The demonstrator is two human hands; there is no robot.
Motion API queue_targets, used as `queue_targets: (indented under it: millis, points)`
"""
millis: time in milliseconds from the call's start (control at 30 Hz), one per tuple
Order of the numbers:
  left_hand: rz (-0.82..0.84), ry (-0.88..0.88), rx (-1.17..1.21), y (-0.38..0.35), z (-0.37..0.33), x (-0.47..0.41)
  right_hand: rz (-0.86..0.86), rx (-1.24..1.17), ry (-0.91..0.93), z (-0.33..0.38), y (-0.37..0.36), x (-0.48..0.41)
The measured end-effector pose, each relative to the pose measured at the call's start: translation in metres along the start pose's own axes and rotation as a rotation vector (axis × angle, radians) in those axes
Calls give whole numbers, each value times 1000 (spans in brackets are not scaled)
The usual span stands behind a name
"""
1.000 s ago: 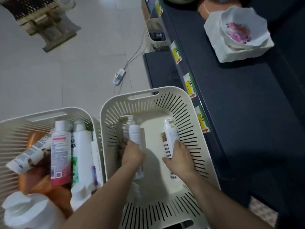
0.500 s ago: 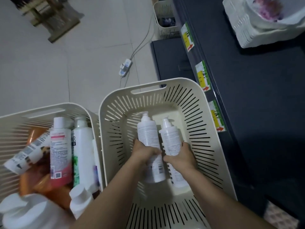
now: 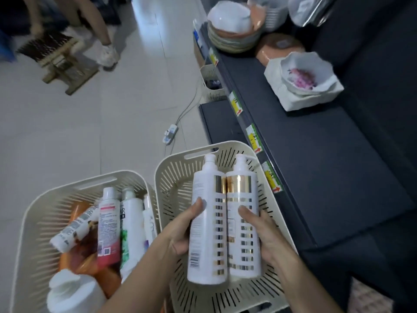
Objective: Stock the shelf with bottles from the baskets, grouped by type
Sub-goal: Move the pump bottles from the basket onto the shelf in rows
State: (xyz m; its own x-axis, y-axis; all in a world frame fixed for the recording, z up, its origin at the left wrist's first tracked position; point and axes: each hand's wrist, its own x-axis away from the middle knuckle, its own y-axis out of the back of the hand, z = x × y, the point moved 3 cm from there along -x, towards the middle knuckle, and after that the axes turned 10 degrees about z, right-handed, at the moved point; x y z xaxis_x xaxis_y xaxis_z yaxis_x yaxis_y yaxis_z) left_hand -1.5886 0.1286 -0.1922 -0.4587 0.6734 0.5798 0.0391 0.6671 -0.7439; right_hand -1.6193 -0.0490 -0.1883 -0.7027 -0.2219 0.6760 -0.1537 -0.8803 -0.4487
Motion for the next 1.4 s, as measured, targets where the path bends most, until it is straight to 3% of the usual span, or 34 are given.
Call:
queue_targets:
  millis: [100,267,433,633,967,1400]
  points:
    - [74,-68,-54,-19,-9,21,-34,39,102,10,-19,28]
    - [60,-99,-173,-49,-19,52,-79,41,232,21,-47,80]
    - [214,-27,-321,-93,-17,74,-141,23,324,26,-67,145]
    - [346,-121,-592,-153,-2,107,-282,26,516,21,-76,227]
    - [577,-226,-911,-269,65,151,-553,102,816,4,-63,372]
    - [814,-490,-946,-398,174,179,-847,248,1085,-30,-14,538]
